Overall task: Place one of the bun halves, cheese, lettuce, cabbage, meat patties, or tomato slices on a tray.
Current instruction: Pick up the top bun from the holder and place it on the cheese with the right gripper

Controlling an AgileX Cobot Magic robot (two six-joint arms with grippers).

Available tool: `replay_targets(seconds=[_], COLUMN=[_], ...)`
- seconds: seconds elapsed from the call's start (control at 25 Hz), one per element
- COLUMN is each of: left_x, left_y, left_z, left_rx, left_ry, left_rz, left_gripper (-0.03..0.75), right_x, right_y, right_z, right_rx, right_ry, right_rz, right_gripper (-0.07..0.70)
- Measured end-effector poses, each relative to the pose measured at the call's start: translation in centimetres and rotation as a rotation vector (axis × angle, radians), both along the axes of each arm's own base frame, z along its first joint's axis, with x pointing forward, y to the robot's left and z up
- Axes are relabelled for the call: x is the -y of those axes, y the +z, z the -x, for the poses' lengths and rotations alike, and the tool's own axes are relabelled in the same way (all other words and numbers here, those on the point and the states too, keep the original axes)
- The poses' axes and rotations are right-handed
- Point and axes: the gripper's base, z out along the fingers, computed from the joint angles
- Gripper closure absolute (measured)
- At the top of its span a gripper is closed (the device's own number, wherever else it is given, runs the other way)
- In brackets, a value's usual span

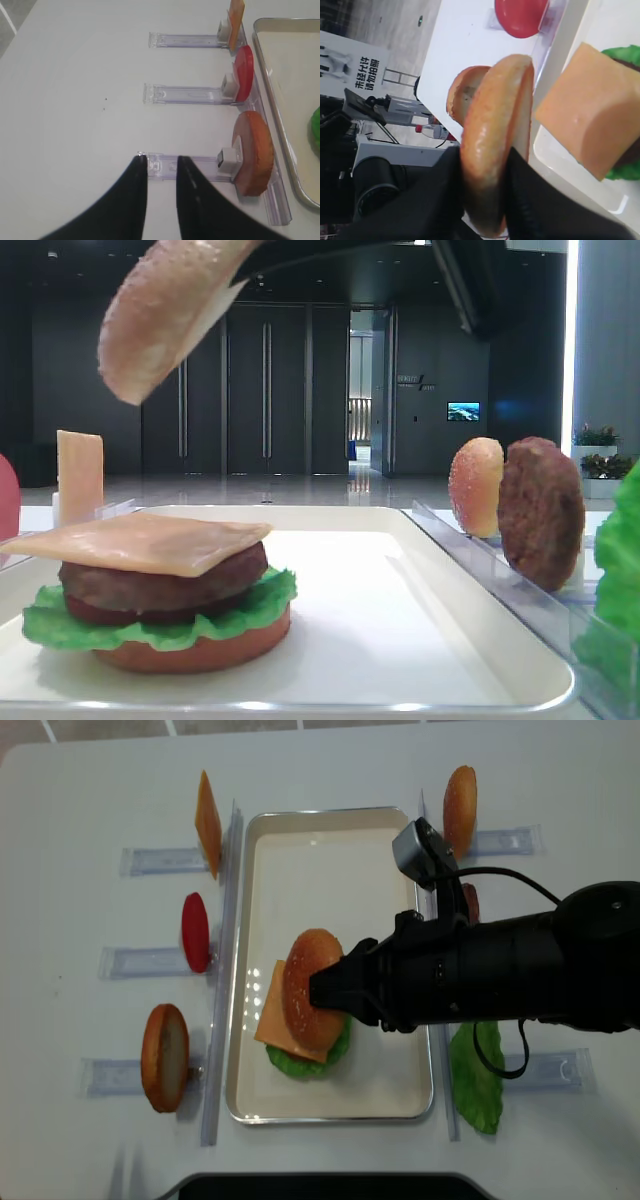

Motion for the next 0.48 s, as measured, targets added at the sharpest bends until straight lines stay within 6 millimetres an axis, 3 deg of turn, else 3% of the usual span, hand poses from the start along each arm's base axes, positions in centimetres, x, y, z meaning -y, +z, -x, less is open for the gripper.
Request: replay_targets(seconds=[0.48], left_x=[0.0], left_y=[0.0], left_z=[0.0], left_rx=[0.000], left_ry=[0.000], left_rz=[0.000], left_gripper=[0.659], right_x=[-0.9], right_y=[-2.1], right_z=[-0.5], right_rx=[-0.038], right_ry=[0.047], right_rz=[0.005], right_gripper=[0.444])
